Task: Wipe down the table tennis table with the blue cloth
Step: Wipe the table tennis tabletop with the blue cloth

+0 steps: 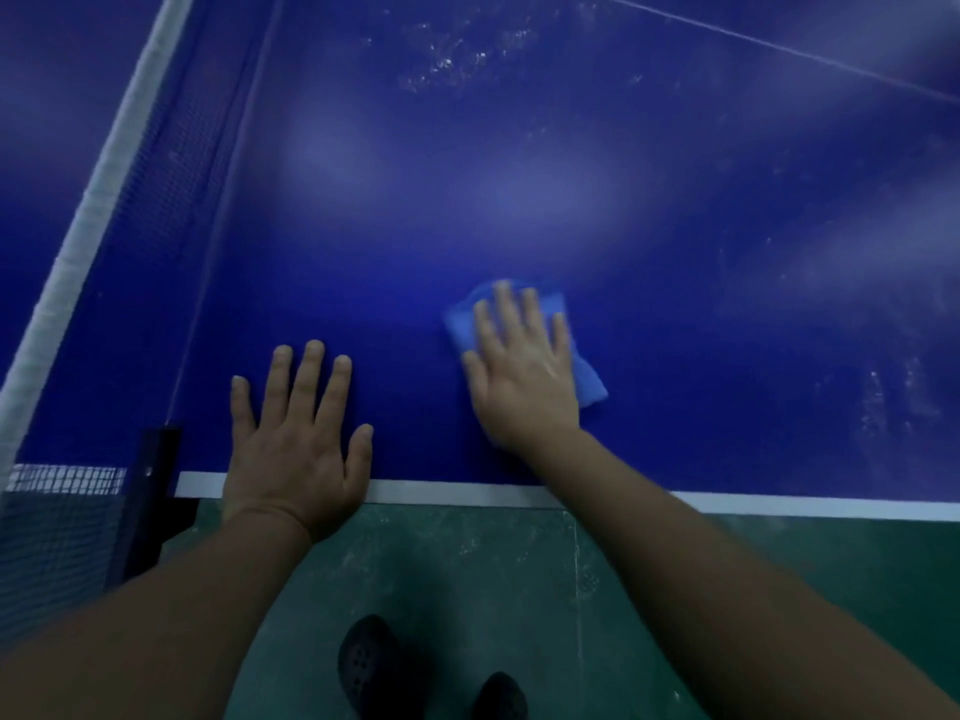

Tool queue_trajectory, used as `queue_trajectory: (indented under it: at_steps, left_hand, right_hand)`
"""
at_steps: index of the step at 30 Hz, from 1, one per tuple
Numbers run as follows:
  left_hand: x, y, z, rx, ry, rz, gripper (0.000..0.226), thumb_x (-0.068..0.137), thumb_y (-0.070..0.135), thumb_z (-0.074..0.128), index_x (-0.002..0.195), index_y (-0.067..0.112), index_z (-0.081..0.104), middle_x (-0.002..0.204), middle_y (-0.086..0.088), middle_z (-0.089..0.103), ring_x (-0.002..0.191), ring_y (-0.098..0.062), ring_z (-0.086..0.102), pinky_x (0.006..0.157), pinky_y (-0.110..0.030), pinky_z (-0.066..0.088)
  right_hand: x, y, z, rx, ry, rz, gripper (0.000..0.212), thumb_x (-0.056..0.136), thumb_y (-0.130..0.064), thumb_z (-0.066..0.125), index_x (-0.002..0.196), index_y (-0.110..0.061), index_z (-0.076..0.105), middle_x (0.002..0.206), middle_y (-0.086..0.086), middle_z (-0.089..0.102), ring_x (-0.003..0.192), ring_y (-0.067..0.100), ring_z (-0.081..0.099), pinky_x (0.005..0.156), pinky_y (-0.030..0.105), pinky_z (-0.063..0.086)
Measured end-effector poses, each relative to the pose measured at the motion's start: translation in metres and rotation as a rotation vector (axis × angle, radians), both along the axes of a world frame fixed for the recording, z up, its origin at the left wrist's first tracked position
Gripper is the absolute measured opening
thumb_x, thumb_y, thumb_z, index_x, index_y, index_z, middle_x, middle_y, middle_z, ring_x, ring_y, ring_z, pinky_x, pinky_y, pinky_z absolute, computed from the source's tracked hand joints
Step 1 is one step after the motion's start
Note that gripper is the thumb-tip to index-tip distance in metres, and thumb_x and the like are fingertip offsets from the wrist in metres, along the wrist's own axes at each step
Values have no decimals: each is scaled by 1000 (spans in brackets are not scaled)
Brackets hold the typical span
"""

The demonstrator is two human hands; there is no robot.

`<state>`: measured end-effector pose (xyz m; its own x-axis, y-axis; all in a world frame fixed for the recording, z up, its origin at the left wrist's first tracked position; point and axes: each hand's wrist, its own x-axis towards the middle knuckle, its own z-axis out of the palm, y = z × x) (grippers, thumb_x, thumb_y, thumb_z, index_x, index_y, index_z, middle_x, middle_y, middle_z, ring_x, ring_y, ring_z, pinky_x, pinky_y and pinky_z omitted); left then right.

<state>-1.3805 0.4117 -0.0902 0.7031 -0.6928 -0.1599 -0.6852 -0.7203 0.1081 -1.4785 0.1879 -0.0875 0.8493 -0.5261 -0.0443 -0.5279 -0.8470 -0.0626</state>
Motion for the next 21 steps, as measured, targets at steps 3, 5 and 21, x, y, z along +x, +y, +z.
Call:
queue_trajectory:
  at_steps: [3,5,21]
  left_hand:
    - [0,0,0,3,-9,-7,72,95,54,17,156,16,16,165,-9,11,152,-31,5,119,-61,5]
    - [0,0,1,-5,-13,-12,71,95,53,20,156,15,17,164,-11,15,152,-32,9,119,-62,8]
    - [-5,-9,14,-47,58,81,67,95,49,30,153,16,33,162,-6,23,151,-27,17,117,-60,15]
  right_hand:
    - [-9,-45,3,-65,44,123,57,101,-45,28,152,-24,38,164,2,26,149,32,24,117,55,19]
    - [-22,-92,7,-84,79,-208,55,104,-43,28,156,-26,30,167,1,16,152,30,17,119,55,16]
    - [123,-117,5,-58,-3,344,53,99,-42,31,149,-29,44,162,2,30,147,35,29,113,60,24]
